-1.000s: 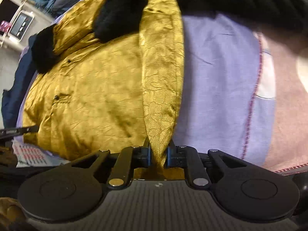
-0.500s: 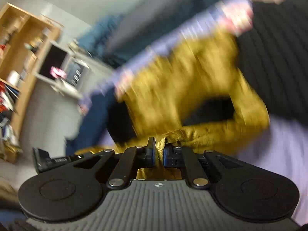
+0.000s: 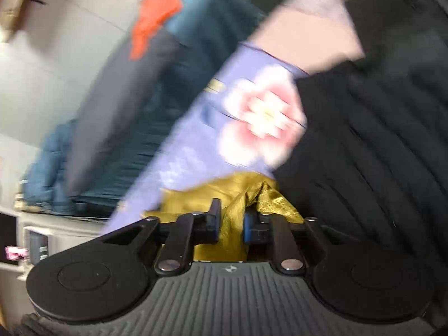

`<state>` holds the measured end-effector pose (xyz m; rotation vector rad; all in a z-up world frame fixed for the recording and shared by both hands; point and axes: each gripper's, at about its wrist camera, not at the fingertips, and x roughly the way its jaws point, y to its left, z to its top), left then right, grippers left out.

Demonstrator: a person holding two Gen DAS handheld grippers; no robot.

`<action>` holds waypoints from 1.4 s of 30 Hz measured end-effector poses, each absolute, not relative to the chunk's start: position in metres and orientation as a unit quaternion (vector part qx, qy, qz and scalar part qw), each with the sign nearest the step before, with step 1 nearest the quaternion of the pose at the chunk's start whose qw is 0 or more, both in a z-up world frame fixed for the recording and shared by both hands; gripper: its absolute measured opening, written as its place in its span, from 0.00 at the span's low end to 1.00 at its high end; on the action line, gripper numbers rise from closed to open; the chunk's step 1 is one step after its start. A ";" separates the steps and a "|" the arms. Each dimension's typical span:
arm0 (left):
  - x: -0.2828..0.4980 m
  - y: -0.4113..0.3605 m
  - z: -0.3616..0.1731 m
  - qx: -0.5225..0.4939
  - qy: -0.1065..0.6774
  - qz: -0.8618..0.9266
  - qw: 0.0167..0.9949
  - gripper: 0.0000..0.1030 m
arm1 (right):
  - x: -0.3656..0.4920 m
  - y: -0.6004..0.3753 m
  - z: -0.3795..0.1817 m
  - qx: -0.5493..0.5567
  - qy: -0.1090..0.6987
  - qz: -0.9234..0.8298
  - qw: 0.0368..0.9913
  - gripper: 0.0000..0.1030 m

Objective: Fold large clothes

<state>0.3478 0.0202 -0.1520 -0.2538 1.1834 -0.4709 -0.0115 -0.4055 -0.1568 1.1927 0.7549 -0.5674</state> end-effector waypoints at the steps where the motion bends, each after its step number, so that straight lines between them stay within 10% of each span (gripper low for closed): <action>1: 0.349 0.027 -0.152 -0.133 0.547 -0.223 0.796 0.82 | -0.019 -0.404 -0.160 0.557 0.325 -0.260 0.719 0.27; 8: 0.373 0.060 -0.134 -0.189 0.546 -0.243 0.779 0.86 | -0.036 -0.420 -0.129 0.529 0.260 -0.263 0.764 0.69; 17: 0.382 0.077 -0.132 -0.240 0.518 -0.199 0.797 1.00 | 0.014 -0.316 -0.066 0.260 0.350 -0.150 0.887 0.73; 29: 0.252 0.039 -0.097 0.022 0.442 -0.344 0.828 1.00 | 0.013 -0.113 -0.101 0.069 0.449 0.086 0.886 0.74; 35: 0.175 -0.018 -0.145 0.120 0.439 -0.409 0.791 1.00 | 0.007 -0.127 -0.112 -0.023 0.470 0.114 0.875 0.74; 42: 0.260 -0.070 -0.187 0.158 0.458 -0.302 0.821 1.00 | 0.059 -0.255 -0.167 -0.038 0.518 0.035 0.854 0.54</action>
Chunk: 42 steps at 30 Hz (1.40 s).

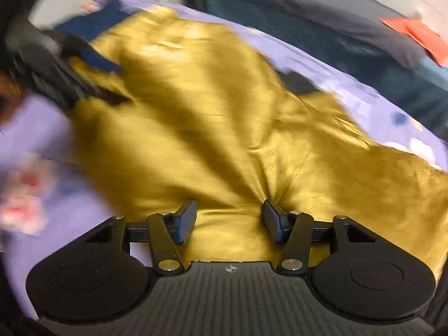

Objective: Fold large clothes

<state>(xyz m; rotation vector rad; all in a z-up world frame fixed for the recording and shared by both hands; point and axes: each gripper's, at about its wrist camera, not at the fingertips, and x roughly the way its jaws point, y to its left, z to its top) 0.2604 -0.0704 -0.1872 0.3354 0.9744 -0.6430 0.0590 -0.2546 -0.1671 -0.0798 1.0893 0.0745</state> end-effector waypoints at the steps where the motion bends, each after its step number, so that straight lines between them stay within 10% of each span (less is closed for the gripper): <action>1: 0.277 -0.073 -0.191 0.146 0.466 -0.289 0.823 1.00 | 0.065 -0.272 -0.172 -0.029 0.513 0.016 0.858 0.54; 16: 0.338 -0.097 -0.239 0.158 0.509 -0.240 0.811 1.00 | 0.101 -0.329 -0.217 -0.005 0.513 -0.086 0.854 0.93; 33: 0.269 -0.020 -0.152 0.138 0.473 -0.239 0.837 1.00 | -0.025 -0.340 -0.114 0.181 0.397 -0.196 0.878 0.95; 42: 0.206 0.066 -0.156 -0.032 0.522 -0.183 0.832 1.00 | -0.092 -0.335 -0.106 0.326 0.383 -0.196 0.842 0.95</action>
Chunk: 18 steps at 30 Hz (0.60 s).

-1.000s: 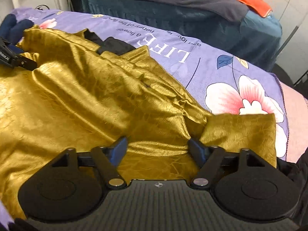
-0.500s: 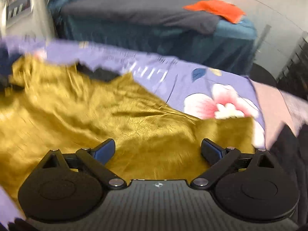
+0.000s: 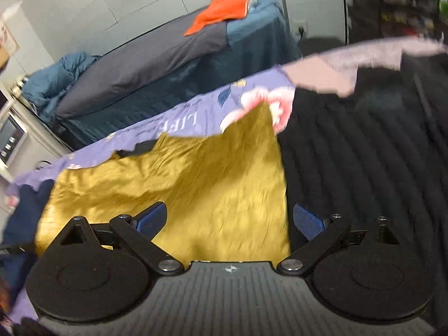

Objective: Fold large clothes

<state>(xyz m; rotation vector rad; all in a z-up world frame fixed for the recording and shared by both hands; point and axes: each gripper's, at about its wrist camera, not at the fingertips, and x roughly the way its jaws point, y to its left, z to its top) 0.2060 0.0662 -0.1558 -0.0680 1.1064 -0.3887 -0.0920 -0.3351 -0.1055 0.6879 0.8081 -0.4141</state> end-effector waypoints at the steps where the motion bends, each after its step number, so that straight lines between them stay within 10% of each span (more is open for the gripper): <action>1: 0.202 0.072 -0.163 -0.056 0.528 -0.183 0.827 1.00 | -0.096 -0.333 -0.110 0.348 0.382 -0.187 0.835 0.95; 18: 0.222 0.039 -0.230 -0.252 0.542 -0.129 0.791 1.00 | -0.079 -0.324 -0.207 0.601 0.348 -0.136 0.706 0.84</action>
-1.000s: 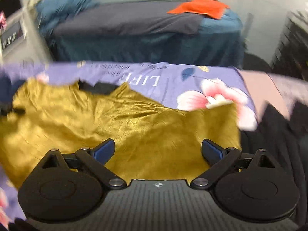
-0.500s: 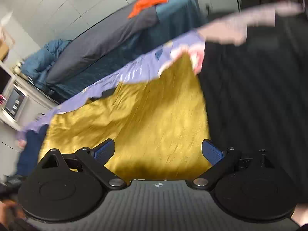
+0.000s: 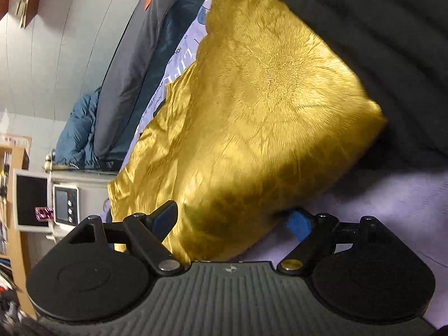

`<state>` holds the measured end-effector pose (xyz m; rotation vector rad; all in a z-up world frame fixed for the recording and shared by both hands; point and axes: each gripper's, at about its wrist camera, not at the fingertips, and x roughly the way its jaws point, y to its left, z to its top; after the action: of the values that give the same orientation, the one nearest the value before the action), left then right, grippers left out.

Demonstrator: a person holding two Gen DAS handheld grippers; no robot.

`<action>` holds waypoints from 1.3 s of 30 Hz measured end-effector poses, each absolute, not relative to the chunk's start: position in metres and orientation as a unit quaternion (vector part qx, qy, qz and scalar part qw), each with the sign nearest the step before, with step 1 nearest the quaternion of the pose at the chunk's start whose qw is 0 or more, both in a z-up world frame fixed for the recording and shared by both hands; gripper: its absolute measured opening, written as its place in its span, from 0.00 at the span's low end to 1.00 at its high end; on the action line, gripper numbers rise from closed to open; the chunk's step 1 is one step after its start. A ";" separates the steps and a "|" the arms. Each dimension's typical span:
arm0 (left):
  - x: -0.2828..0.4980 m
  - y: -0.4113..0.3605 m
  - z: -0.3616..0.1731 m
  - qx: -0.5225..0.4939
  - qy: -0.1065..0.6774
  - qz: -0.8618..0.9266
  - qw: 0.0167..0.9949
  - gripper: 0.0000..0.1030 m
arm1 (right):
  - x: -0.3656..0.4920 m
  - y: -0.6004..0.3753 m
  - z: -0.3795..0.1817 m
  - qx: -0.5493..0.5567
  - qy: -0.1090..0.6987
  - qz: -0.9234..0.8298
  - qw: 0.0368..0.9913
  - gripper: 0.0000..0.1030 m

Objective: Fold large clothes

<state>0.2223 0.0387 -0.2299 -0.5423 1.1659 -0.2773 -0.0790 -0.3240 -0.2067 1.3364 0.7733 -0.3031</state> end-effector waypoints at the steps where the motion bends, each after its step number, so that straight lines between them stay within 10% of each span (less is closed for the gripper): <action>1: 0.222 0.038 -0.231 -0.252 0.541 -0.128 0.792 1.00 | -0.075 -0.324 -0.211 0.600 0.349 -0.133 0.707 0.84; 12: 0.213 0.041 -0.242 -0.308 0.532 -0.093 0.783 1.00 | -0.034 -0.324 -0.241 0.599 0.352 -0.136 0.706 0.82; 22: 0.210 0.034 -0.226 -0.303 0.533 -0.083 0.786 1.00 | -0.030 -0.314 -0.199 0.553 0.377 -0.144 0.729 0.40; 39: 0.206 -0.014 -0.127 -0.172 0.445 -0.218 0.851 0.60 | -0.014 -0.280 -0.057 0.271 0.346 -0.088 0.894 0.25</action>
<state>0.2060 -0.0138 -0.1272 -0.3632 0.9374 -0.4598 -0.0141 -0.2804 -0.0567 0.5624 0.7182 -0.1826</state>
